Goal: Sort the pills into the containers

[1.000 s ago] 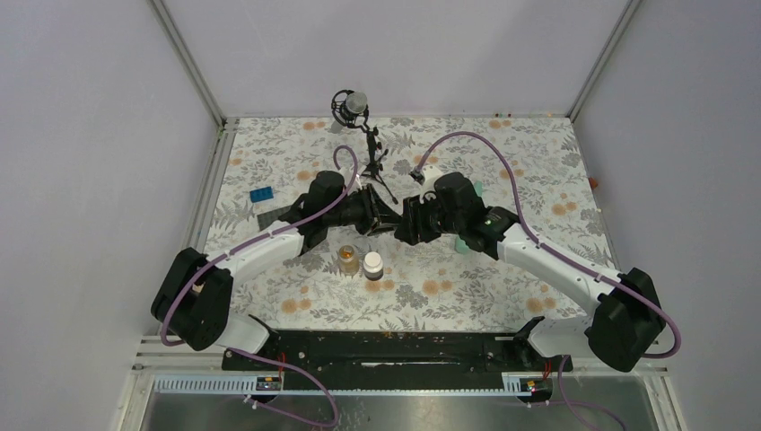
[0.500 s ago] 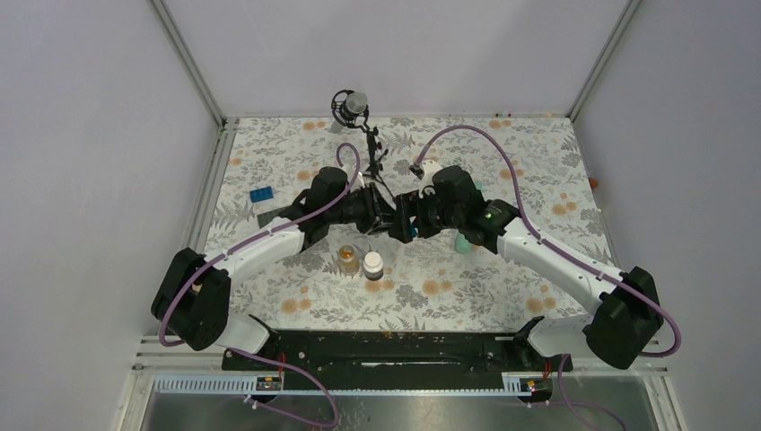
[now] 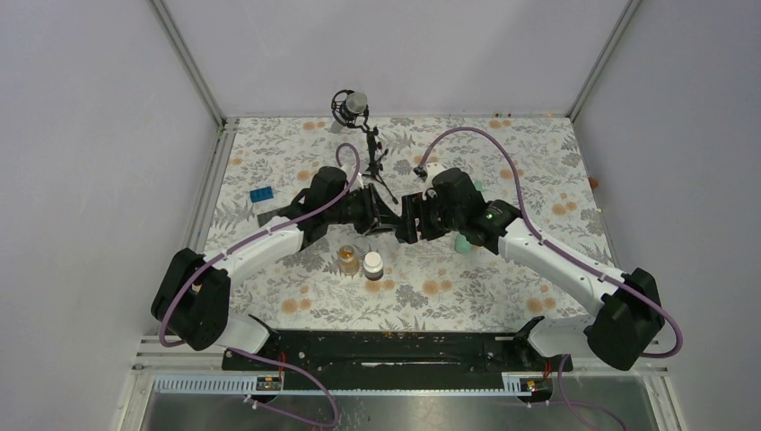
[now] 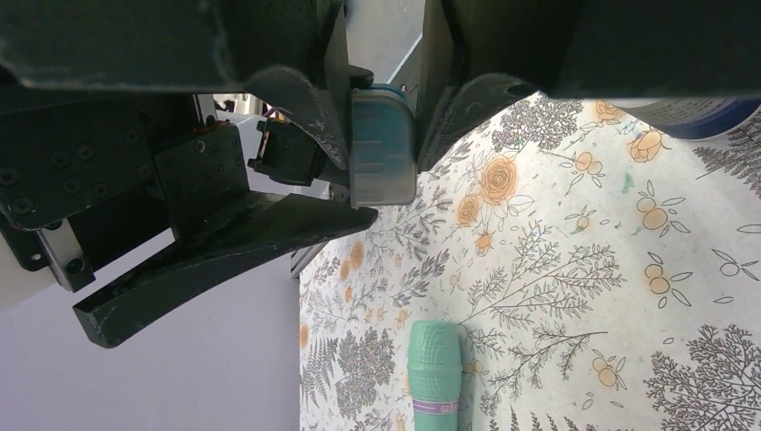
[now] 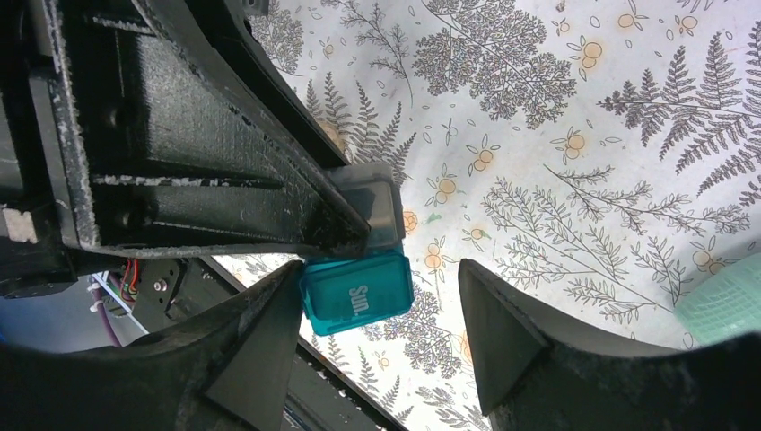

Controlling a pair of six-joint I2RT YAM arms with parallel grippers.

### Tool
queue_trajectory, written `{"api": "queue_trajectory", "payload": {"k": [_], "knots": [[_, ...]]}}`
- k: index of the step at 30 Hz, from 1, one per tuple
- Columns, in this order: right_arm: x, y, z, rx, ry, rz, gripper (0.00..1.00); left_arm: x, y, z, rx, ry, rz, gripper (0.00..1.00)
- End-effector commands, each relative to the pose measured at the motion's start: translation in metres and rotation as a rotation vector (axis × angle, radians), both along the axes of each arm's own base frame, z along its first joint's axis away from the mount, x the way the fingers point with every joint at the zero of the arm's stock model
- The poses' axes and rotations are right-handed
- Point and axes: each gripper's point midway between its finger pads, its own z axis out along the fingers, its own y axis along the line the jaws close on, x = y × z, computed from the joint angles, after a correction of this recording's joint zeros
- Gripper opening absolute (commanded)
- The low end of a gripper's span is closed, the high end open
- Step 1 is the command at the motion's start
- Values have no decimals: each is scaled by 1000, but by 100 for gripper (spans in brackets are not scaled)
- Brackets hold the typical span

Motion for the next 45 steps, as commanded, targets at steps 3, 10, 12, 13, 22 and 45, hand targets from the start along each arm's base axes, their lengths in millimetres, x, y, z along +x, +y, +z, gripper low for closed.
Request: {"api": "queue_trajectory", "payload": {"k": [3,10,12,13,22,45], "knots": [[10,-20,26,6,-94,-110,69,10,8,32,-42,-112,0,0],[18,-28,21,66,-66,-155,59,13,17,36,-46,-117,12,0],[17,-25,17,75,-54,-141,55,12,17,39,-54,-125,9,0],[16,-23,16,82,-47,-131,52,12,17,42,-61,-132,8,0],[14,-9,21,169,-5,-87,41,5,19,61,-93,-211,-16,0],[-2,18,75,361,-20,75,34,-7,38,74,-1,-313,-45,0]]}}
